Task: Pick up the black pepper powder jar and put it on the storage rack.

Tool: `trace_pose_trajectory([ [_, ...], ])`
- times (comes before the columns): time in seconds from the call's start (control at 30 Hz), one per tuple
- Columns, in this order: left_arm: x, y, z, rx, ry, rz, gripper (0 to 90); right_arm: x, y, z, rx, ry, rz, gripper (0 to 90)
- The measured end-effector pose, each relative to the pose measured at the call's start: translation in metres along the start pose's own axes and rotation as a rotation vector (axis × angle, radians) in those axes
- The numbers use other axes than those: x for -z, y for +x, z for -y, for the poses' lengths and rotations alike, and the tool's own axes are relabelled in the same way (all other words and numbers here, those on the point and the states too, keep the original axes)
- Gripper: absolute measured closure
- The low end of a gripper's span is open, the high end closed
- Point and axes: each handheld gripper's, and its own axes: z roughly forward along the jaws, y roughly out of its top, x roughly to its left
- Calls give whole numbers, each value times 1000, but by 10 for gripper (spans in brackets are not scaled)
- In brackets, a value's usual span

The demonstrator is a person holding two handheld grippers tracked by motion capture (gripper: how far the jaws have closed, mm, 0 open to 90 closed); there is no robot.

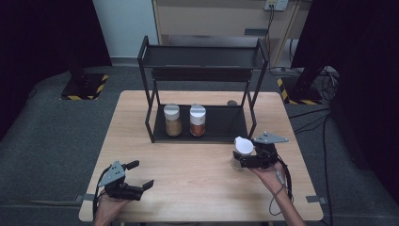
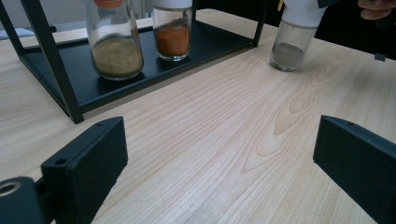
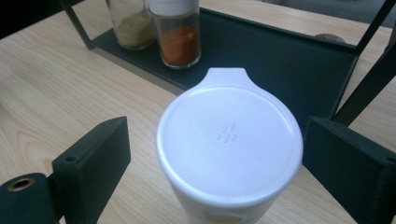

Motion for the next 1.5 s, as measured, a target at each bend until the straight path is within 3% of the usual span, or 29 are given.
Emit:
trace_pose_trajectory([
  [0.33,0,0,0,0,-1,0,22,-15,5,4,-40,17,31,146],
  [0.53,0,0,0,0,-1,0,22,-16,19,11,-14,-8,89,299],
  [0.73,0,0,0,0,-2,0,22,-16,25,15,-14,-24,112,307],
  [1.1,1,0,0,-1,-2,0,22,-15,23,9,19,-17,90,309],
  [1.5,1,0,0,-2,-1,0,22,-9,19,-12,47,-26,70,309],
])
